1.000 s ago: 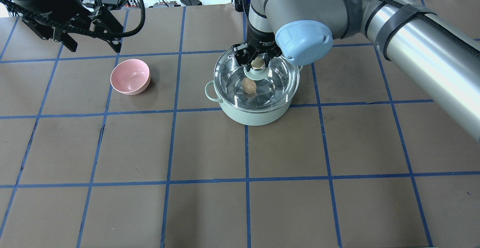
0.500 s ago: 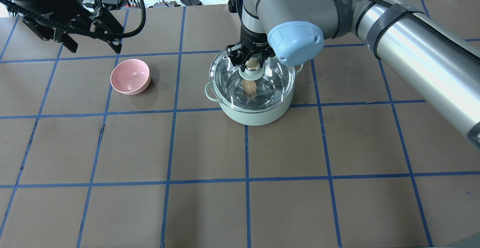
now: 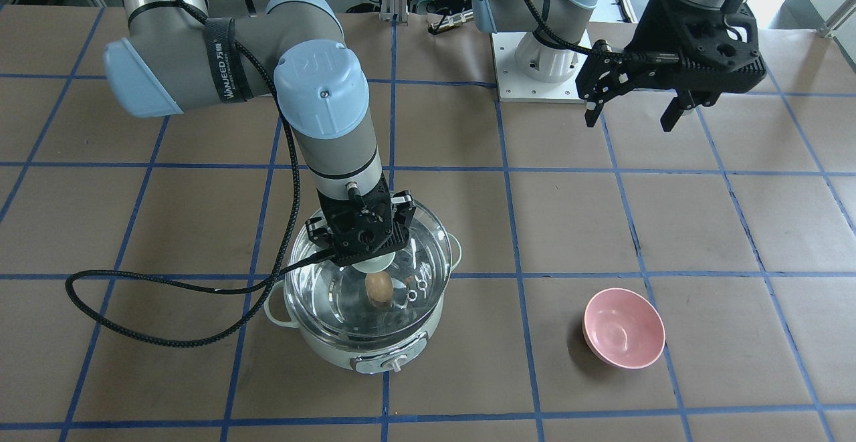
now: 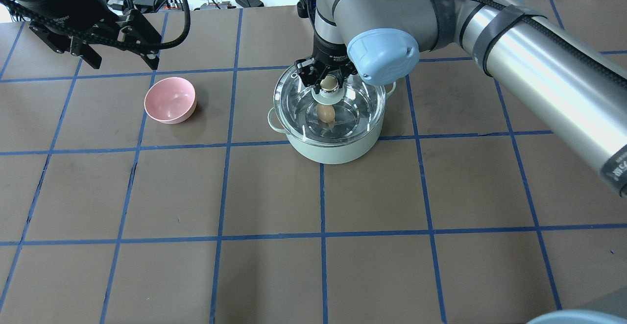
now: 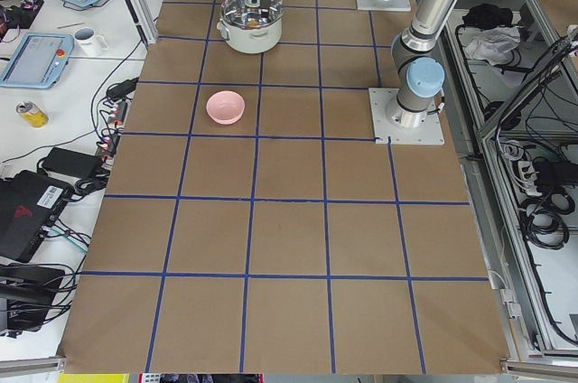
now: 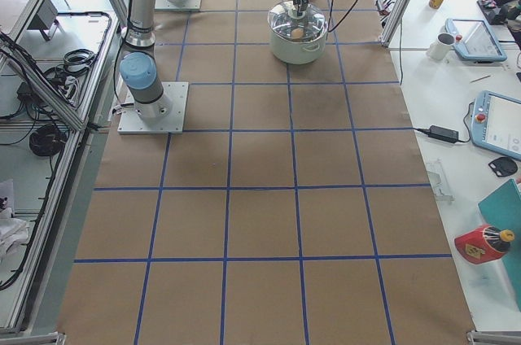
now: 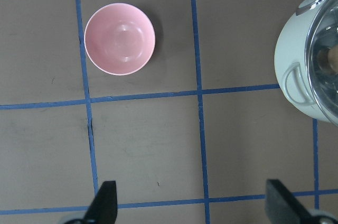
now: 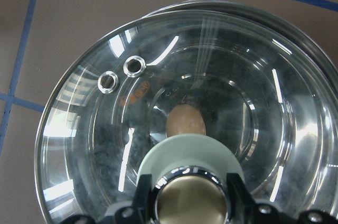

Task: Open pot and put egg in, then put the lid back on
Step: 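Lower glass lid onto pot with right gripper and seat it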

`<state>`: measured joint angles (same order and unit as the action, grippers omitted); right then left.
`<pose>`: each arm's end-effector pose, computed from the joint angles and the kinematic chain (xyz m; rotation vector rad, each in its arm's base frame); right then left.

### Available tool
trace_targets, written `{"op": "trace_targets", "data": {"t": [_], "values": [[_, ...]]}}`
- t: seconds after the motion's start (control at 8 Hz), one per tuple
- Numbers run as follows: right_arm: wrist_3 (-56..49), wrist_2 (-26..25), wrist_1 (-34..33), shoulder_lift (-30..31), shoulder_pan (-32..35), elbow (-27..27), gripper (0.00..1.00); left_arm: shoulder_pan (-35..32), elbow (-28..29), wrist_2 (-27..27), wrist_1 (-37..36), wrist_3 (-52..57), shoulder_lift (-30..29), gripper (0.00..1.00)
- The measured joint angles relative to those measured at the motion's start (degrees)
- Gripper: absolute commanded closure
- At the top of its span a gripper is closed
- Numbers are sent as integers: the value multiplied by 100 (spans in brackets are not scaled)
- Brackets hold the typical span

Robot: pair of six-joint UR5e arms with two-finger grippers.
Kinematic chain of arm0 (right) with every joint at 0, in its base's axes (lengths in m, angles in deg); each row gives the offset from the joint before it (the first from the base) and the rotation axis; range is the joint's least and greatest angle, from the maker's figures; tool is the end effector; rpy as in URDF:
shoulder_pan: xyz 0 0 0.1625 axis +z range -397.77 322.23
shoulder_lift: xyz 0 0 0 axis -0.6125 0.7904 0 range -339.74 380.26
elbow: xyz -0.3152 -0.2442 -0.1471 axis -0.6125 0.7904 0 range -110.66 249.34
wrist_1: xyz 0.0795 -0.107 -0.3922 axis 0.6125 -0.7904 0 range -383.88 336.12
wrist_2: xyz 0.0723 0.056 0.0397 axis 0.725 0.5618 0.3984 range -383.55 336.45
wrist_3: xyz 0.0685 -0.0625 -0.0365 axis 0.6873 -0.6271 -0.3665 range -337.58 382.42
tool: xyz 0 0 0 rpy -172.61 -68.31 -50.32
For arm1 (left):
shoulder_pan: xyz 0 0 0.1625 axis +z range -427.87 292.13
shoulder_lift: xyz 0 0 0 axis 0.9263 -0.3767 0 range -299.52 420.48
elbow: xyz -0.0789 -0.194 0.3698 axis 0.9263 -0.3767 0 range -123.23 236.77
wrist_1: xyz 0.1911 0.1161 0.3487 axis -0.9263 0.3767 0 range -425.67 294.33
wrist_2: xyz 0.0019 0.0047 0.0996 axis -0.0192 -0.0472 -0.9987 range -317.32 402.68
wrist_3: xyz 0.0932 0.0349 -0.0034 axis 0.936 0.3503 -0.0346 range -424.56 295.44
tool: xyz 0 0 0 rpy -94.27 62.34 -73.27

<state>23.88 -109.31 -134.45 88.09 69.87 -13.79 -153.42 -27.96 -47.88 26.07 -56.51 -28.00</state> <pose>0.3301 -0.5740 0.3628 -0.4348 3.0199 -0.1198 -0.0941 -0.4951 0.5434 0.0971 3.1178 -0.1351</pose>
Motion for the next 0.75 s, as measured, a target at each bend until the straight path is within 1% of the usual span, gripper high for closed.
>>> {"op": "trace_targets", "data": {"t": [0.75], "values": [[116, -136, -15, -63, 0, 4, 100, 1, -8, -12, 5, -52, 3, 0]]}}
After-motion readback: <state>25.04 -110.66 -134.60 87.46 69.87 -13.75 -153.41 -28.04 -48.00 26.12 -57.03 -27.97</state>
